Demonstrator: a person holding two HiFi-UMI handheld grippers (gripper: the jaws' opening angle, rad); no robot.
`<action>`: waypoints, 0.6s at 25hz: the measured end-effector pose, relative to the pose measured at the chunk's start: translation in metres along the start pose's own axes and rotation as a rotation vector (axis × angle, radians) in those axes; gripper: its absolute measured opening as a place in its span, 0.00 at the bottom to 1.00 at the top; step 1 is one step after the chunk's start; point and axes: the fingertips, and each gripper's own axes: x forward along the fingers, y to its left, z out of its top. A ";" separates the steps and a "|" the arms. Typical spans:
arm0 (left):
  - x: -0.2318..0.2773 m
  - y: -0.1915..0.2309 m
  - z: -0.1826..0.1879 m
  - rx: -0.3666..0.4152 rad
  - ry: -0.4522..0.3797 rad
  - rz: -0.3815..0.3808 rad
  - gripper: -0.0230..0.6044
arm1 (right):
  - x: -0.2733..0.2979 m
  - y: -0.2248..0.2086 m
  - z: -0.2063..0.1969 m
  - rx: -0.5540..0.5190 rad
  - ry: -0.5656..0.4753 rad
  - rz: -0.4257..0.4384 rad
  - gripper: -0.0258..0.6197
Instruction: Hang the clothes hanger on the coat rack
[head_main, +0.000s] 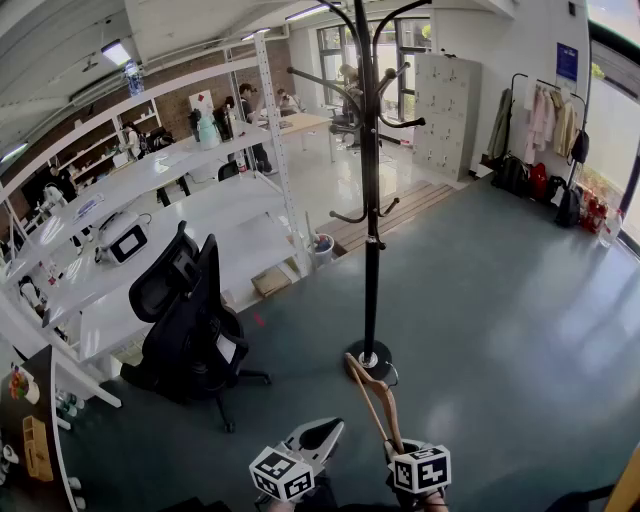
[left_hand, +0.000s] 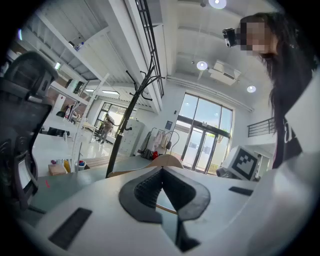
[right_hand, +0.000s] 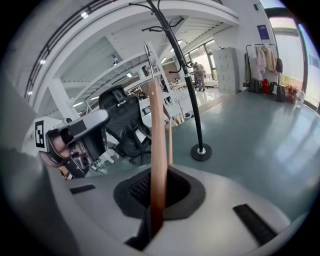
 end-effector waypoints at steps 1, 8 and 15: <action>0.001 0.015 0.007 0.011 0.006 -0.007 0.04 | 0.011 0.004 0.010 0.008 -0.004 -0.006 0.05; 0.008 0.111 0.074 0.090 0.011 -0.089 0.04 | 0.087 0.034 0.102 0.039 -0.067 -0.061 0.05; 0.033 0.177 0.095 0.096 0.021 -0.161 0.04 | 0.144 0.034 0.185 0.052 -0.106 -0.128 0.05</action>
